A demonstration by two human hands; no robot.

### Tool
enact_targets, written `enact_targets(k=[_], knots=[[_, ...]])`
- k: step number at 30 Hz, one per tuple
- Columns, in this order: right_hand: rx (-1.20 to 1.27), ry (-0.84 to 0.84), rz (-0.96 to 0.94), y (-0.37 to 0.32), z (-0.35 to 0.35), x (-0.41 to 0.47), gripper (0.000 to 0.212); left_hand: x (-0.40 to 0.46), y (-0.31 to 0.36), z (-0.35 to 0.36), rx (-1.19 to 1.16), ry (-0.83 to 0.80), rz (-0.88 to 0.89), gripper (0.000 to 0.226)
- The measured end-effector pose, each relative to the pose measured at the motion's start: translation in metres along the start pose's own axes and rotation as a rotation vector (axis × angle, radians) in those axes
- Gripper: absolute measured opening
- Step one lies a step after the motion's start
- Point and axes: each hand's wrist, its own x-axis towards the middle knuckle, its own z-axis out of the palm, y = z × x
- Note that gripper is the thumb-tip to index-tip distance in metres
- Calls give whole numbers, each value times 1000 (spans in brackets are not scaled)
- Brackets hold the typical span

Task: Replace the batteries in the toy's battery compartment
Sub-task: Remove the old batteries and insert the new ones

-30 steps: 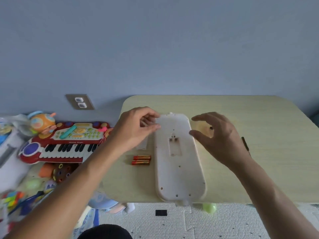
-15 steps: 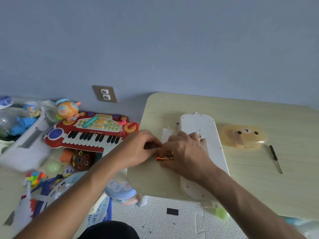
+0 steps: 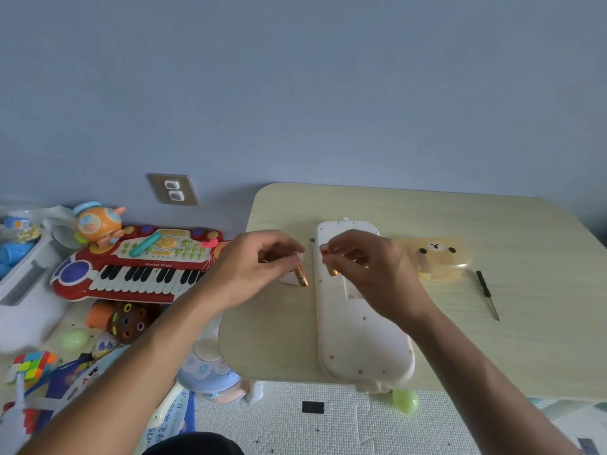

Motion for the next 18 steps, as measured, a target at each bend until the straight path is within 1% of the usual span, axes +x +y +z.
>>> enact_targets(k=[3,5,12,18], knots=[[32,125,63,18,-20,-4,13,13,17,20,-49,15,15,12],[19,142,67,28,-27,-8,16,21,25,34,-20,15,10,10],[-34,105,-22,46,-26,-18,21,35,23,60,75,-23,13,11],[-116,52,-103,53,-28,-22,14,35,23,61,168,-88,83,9]])
